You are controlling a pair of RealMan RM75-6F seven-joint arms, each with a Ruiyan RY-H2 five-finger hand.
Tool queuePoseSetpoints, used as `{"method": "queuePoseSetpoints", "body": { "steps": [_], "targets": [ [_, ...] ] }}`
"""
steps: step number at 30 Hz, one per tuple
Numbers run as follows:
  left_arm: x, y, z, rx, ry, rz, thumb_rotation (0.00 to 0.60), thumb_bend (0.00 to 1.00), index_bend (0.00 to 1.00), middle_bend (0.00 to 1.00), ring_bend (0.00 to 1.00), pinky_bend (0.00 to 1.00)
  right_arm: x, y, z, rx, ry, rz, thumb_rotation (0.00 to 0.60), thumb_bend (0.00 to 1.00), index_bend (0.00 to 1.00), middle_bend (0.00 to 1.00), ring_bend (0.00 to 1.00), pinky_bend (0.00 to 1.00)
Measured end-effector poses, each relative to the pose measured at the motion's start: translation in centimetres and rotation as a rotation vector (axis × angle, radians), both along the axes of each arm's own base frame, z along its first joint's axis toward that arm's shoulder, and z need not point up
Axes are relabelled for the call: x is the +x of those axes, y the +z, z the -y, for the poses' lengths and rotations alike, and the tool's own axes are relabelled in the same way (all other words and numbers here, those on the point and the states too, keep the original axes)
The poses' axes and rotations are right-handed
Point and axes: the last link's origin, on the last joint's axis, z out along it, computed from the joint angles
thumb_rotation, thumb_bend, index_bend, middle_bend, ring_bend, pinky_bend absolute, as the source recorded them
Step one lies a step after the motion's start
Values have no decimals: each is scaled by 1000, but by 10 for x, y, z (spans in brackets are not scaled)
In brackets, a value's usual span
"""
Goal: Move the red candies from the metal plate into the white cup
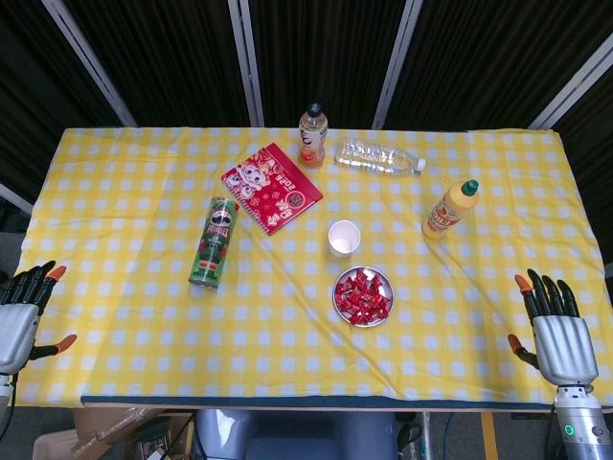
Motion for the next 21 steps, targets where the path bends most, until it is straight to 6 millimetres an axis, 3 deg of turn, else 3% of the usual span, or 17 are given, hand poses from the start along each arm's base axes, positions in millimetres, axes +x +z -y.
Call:
{"method": "queuePoseSetpoints", "body": {
  "steps": [21],
  "targets": [
    [0, 0, 0, 6, -2, 7, 600, 31, 0, 0, 0, 0, 5, 0, 0, -2, 15, 26, 600, 313, 0, 0, 0, 61]
  ]
}}
